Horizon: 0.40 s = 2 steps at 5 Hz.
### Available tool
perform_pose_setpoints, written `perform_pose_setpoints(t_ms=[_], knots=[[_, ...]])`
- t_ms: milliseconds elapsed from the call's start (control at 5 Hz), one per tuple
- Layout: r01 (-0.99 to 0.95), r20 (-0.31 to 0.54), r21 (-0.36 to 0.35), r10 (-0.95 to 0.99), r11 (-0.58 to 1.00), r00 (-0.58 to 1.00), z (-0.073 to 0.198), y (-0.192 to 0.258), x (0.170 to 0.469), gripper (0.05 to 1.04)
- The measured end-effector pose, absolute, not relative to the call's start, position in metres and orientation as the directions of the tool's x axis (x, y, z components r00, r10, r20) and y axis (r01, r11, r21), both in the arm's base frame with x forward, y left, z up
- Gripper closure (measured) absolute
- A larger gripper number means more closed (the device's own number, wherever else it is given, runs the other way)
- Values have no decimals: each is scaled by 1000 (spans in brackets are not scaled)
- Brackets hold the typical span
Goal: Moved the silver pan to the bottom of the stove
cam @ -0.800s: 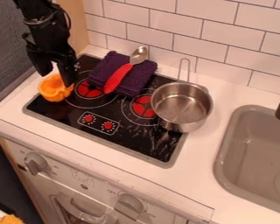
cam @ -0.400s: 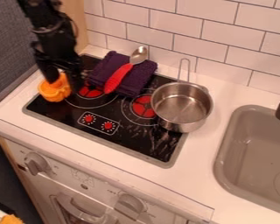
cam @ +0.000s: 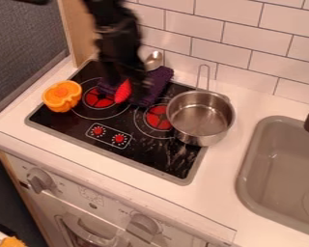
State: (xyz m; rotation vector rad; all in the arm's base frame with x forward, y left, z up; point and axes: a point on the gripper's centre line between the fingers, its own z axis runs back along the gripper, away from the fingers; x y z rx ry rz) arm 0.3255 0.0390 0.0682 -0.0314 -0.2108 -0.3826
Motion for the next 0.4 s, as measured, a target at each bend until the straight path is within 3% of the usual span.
perform_pose_setpoints(t_ms=[400], knots=[[559, 242, 14, -545, 829, 802, 65, -35, 354, 82]])
